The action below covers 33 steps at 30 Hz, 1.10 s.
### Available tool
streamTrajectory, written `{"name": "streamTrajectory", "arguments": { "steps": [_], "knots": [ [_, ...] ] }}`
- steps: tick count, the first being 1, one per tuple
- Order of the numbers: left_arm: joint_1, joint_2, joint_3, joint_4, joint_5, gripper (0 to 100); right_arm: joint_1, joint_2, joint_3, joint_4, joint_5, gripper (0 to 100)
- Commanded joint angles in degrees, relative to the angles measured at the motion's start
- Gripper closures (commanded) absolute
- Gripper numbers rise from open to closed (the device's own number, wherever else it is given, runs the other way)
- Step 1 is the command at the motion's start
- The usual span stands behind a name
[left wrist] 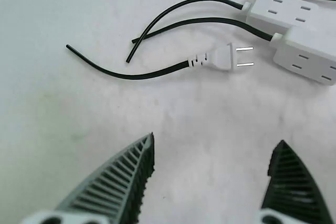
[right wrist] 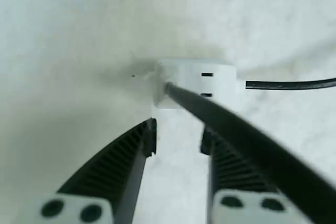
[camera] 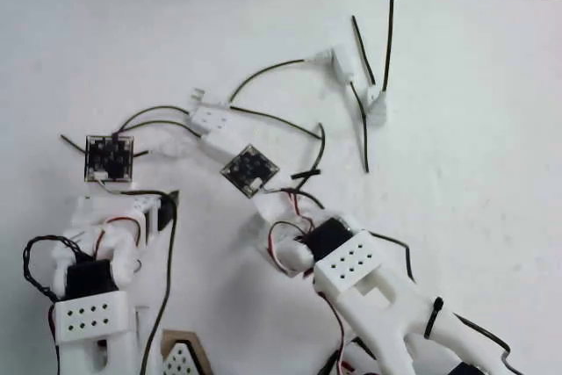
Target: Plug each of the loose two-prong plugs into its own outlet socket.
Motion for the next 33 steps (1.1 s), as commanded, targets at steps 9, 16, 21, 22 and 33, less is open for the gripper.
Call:
{"name": "streamTrajectory", "arguments": {
  "steps": [9,16,21,22,33],
  "knots": [
    [-0.57,-1.19,-0.26,0.09,0.09,66,0.04,-2.51,-0.70,8.57,0.00,98.1],
    [-0.57,-1.19,-0.26,0.09,0.09,66,-7.43,-1.89,0.44,2.86,-2.02,98.1],
    [-0.57,-1.19,-0.26,0.09,0.09,66,-10.07,-1.80,4.04,-7.69,-5.36,98.1],
    [-0.57,-1.19,-0.26,0.09,0.09,66,-10.07,-1.80,4.40,-9.19,-5.54,98.1],
    [-0.57,-1.10,-0.26,0.09,0.09,66,-8.48,11.30,3.87,-20.35,-6.68,98.1]
  ]
}}
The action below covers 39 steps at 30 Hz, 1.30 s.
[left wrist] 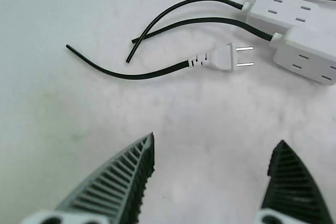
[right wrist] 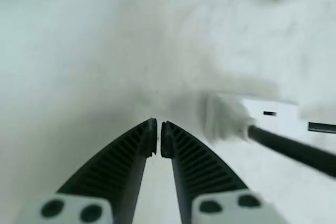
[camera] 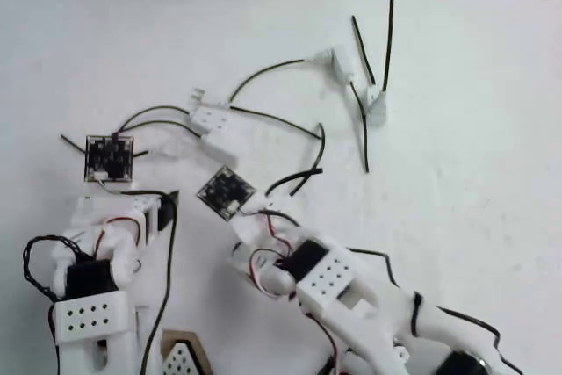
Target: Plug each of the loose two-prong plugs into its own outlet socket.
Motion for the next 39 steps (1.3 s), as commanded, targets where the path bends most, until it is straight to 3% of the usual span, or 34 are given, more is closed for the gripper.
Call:
{"name": "streamTrajectory", "arguments": {
  "steps": [1,11,22,26,33,39],
  "knots": [
    [-0.57,-1.10,-0.26,0.09,0.09,66,2.77,7.43,-2.81,-4.79,0.09,98.1],
    [-0.57,-1.27,0.53,-0.35,0.09,66,21.93,22.20,-16.26,-5.49,1.93,98.1],
    [-0.57,-1.27,0.53,-0.35,0.09,66,39.25,34.51,-25.76,-16.22,2.46,98.1],
    [-0.48,-1.27,0.53,-0.35,0.09,66,38.02,33.19,-25.67,-14.46,2.46,98.1],
    [-0.48,-1.27,0.53,-0.35,0.09,66,30.11,15.87,-25.05,3.03,2.20,97.1],
    [-0.48,-1.27,0.53,-0.35,0.09,66,20.62,8.13,-25.93,10.95,2.02,82.4]
  ]
}}
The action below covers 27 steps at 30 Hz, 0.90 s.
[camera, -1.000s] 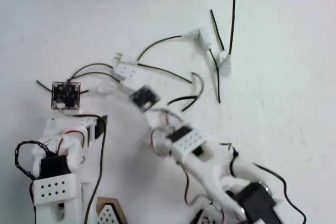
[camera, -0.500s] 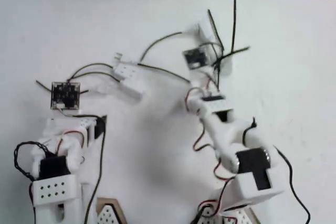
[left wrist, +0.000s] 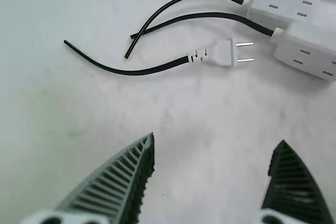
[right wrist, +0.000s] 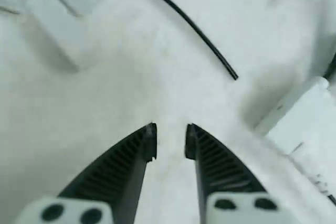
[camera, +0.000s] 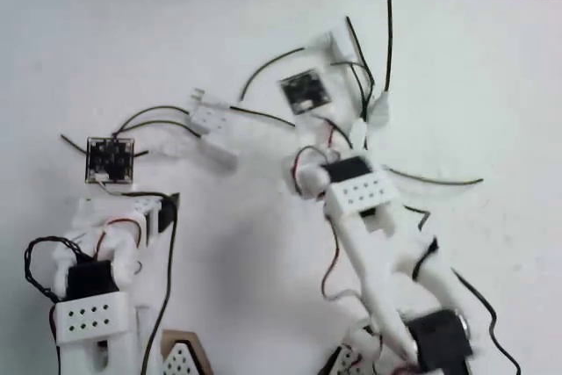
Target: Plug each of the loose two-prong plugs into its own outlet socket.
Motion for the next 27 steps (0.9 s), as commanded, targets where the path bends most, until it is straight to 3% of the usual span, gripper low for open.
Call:
{"name": "streamTrajectory", "arguments": {
  "steps": [1,9,15,27],
  "knots": [
    [-0.31,-0.92,-0.44,-0.35,0.09,66,-5.76,-2.86,-3.16,1.89,-0.09,82.2],
    [-0.31,-0.92,-0.44,-0.35,0.09,66,-12.09,13.49,-19.16,2.33,-3.69,80.9],
    [-0.31,-0.92,-0.44,-0.35,0.09,66,-12.97,27.21,-29.01,4.35,-3.78,69.7],
    [-0.31,-0.92,-0.35,-0.35,0.09,66,-13.58,42.59,-40.79,4.00,-5.71,69.7]
  ]
}}
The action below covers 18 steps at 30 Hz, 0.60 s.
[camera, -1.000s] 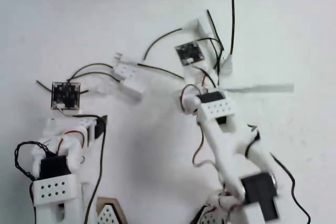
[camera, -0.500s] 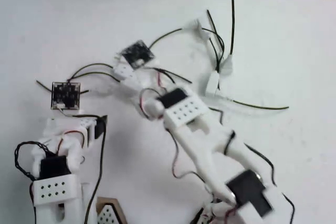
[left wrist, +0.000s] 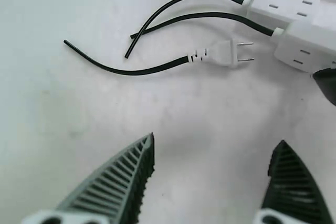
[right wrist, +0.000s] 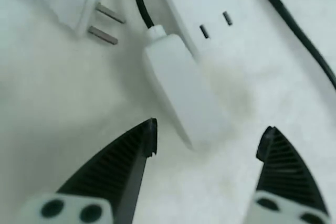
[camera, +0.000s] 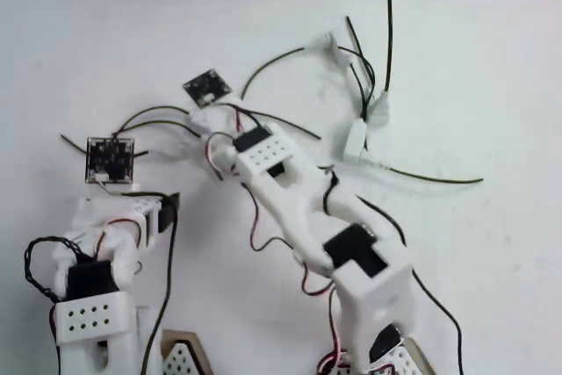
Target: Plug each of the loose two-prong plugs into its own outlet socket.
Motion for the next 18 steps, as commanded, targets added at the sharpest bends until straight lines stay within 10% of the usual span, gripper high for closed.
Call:
{"name": "streamTrajectory", "arguments": {
  "steps": [1,11,18],
  "knots": [
    [-0.31,-0.92,-0.35,-0.35,0.09,66,-0.31,1.71,-4.66,0.31,-0.53,69.7],
    [-0.31,-0.92,-0.26,-0.35,0.09,66,-0.57,1.19,-6.24,0.66,5.27,99.2],
    [-0.31,-0.92,-0.26,-0.44,0.09,66,-1.10,-10.15,0.79,1.63,8.00,98.1]
  ]
}}
